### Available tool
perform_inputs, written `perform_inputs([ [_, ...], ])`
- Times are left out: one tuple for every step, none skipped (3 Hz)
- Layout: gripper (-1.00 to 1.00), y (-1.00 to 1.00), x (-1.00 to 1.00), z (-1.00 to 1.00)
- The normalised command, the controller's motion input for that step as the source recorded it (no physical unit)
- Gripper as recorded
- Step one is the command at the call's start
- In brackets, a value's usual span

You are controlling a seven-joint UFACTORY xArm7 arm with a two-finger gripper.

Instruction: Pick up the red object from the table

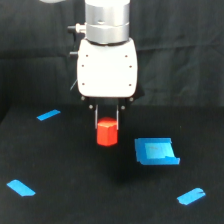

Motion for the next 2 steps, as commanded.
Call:
perform_inputs([
  [-0.98, -0.19, -0.03, 0.08],
  [-1.0, -0.17, 0.03, 0.56],
])
